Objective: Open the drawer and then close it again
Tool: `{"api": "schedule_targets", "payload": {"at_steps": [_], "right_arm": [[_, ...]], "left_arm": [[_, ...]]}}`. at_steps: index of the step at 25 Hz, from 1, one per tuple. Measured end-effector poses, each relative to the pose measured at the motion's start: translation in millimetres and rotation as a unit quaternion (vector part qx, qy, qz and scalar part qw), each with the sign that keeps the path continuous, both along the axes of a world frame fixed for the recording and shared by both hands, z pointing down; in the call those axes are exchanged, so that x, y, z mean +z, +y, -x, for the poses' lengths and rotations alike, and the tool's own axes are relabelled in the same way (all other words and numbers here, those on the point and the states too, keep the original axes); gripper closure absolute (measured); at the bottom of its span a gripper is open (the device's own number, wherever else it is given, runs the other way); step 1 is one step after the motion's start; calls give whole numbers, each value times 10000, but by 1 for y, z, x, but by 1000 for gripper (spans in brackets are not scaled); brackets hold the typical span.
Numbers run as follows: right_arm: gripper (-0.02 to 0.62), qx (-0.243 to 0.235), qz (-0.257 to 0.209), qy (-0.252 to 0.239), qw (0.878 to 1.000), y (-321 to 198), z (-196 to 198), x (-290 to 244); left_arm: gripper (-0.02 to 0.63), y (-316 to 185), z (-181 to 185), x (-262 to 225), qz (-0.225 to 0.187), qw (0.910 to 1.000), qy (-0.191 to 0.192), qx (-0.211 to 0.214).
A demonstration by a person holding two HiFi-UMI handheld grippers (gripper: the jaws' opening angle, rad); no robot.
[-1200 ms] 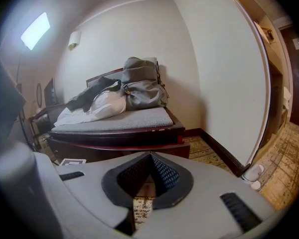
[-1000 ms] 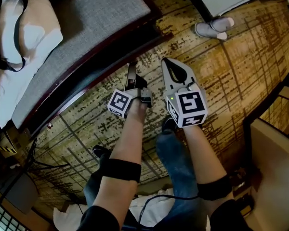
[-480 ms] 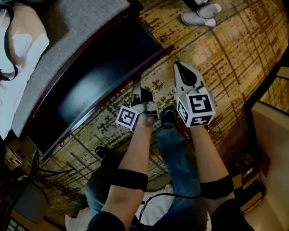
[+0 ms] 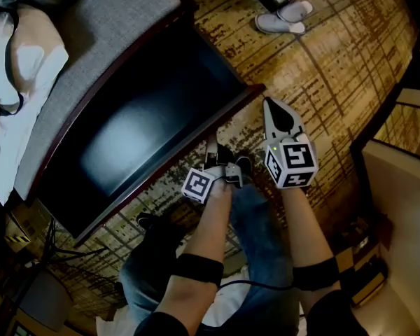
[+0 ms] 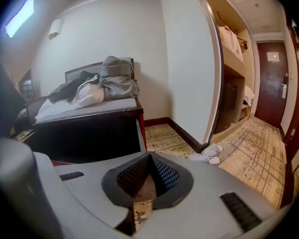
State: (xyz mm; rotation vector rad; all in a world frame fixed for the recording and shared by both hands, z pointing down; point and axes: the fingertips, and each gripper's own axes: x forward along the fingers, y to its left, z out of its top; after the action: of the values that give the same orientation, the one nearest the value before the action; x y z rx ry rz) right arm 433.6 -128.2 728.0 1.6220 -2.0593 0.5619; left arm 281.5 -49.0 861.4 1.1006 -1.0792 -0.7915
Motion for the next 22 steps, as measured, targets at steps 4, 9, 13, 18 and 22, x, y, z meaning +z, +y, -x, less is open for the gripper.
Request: {"api": "schedule_targets", "payload": {"at_steps": [4, 9, 13, 18, 22], "right_arm": [[592, 39, -7, 30, 10000, 7, -4, -6], [592, 89, -31, 13, 10000, 14, -7, -31], [592, 98, -66, -32, 9999, 18, -1, -77], [592, 67, -170, -157, 9997, 28, 14, -163], [592, -105, -201, -363, 9991, 45, 40, -241]], "left_arm": [[554, 1, 3, 4, 100, 9994, -188, 261], [497, 9, -2, -18, 65, 9955, -330, 887], [564, 27, 2, -65, 32, 9846, -696, 1602], [604, 35, 22, -178, -365, 9663, -1238, 2229], [604, 42, 60, -285, -762, 9479, -1788, 2524]]}}
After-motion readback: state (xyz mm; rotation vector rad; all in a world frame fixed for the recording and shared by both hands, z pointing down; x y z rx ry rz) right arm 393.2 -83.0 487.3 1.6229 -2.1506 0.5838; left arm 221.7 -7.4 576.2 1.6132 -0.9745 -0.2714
